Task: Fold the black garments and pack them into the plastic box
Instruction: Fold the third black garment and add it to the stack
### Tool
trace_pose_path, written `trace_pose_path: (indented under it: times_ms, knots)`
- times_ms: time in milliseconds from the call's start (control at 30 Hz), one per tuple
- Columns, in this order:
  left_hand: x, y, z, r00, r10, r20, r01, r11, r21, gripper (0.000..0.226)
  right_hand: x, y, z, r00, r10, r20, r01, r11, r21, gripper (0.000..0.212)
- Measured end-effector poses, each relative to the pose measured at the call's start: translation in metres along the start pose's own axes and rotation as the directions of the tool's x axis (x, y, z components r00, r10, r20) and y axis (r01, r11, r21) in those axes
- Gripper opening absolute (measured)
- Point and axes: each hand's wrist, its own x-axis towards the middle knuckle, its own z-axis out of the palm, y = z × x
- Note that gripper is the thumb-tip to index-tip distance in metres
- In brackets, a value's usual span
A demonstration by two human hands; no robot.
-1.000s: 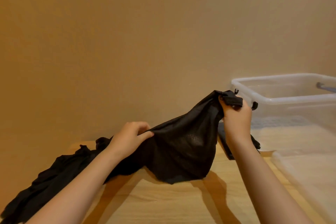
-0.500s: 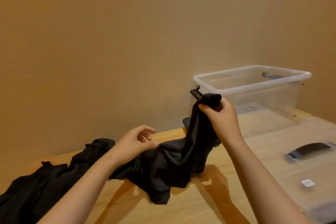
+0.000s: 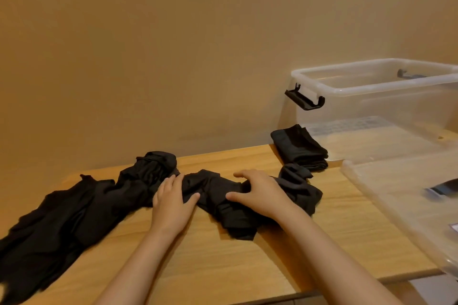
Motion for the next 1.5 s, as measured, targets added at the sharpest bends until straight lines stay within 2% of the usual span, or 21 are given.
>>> trace_pose_path:
  times_ms: [100, 200, 267, 333, 400, 500, 600, 800, 933, 1000, 1100, 1200, 1300, 1367, 1433, 1500]
  knots:
    - [0.009, -0.011, 0.006, 0.999, -0.033, 0.001, 0.033, 0.999, 0.041, 0.066, 0.012, -0.008, 0.016, 0.997, 0.026, 0.078, -0.015, 0.991, -0.136, 0.044]
    - [0.027, -0.014, 0.004, 0.998, -0.019, -0.063, 0.022, 0.999, 0.040, 0.039, 0.036, -0.013, 0.019, 0.995, 0.085, 0.058, -0.078, 0.992, -0.102, 0.043]
    - [0.041, -0.011, 0.001, 0.999, 0.021, -0.044, -0.022, 0.999, -0.042, 0.016, 0.056, -0.018, 0.021, 0.992, 0.108, 0.061, -0.103, 0.991, -0.083, 0.050]
    - [0.056, -0.003, -0.009, 0.997, 0.071, 0.035, -0.061, 0.968, -0.242, 0.004, 0.078, -0.024, 0.024, 0.989, 0.117, 0.096, -0.111, 0.992, -0.063, 0.058]
    - [0.071, 0.009, -0.026, 0.977, 0.154, 0.149, -0.087, 0.920, -0.381, 0.008, 0.098, -0.032, 0.022, 0.983, 0.094, 0.159, -0.101, 0.994, 0.037, 0.056]
    - [0.093, 0.025, -0.052, 0.936, 0.235, 0.261, -0.083, 0.871, -0.484, 0.005, 0.119, -0.040, 0.012, 0.979, -0.034, 0.201, -0.020, 0.966, 0.258, 0.029]
    - [0.110, 0.035, -0.072, 0.943, 0.236, 0.235, -0.065, 0.822, -0.566, 0.008, 0.129, -0.045, -0.011, 0.989, -0.101, 0.104, 0.045, 0.897, 0.439, 0.021]
    - [0.123, 0.049, -0.098, 0.928, 0.314, 0.200, -0.118, 0.756, -0.643, 0.004, 0.131, -0.043, -0.058, 0.990, -0.128, -0.051, 0.131, 0.754, 0.644, 0.014]
    - [0.125, 0.052, -0.103, 0.961, 0.273, 0.033, -0.195, 0.763, -0.617, 0.025, 0.131, -0.035, -0.058, 0.996, -0.088, 0.011, 0.055, 0.713, 0.699, 0.021]
    - [0.121, 0.053, -0.100, 0.959, 0.280, 0.047, -0.182, 0.733, -0.655, 0.030, 0.131, -0.035, -0.054, 0.995, -0.083, 0.059, 0.010, 0.659, 0.752, 0.029]
    - [0.114, 0.058, -0.096, 0.936, 0.325, 0.133, -0.094, 0.597, -0.797, 0.023, 0.131, -0.036, -0.053, 0.991, -0.124, 0.055, 0.025, 0.562, 0.827, 0.039]
    - [0.109, 0.060, -0.098, 0.921, 0.353, 0.164, -0.031, 0.485, -0.874, 0.011, 0.131, -0.036, -0.052, 0.983, -0.183, -0.031, 0.111, 0.449, 0.886, 0.037]
    - [0.109, 0.057, -0.100, 0.909, 0.372, 0.187, 0.018, 0.413, -0.910, 0.023, 0.135, -0.036, -0.052, 0.974, -0.157, -0.163, 0.202, 0.278, 0.939, 0.045]
    - [0.111, 0.053, -0.100, 0.894, 0.396, 0.209, 0.052, 0.371, -0.927, 0.031, 0.139, -0.034, -0.054, 0.966, -0.090, -0.244, 0.258, 0.195, 0.946, 0.047]
    - [0.112, 0.050, -0.098, 0.891, 0.408, 0.201, 0.066, 0.321, -0.945, 0.035, 0.137, -0.033, -0.058, 0.964, -0.013, -0.264, 0.261, 0.203, 0.944, 0.041]
    - [0.115, 0.049, -0.095, 0.909, 0.389, 0.152, 0.039, 0.282, -0.959, 0.037, 0.134, -0.033, -0.058, 0.960, 0.038, -0.276, 0.245, 0.355, 0.902, 0.041]
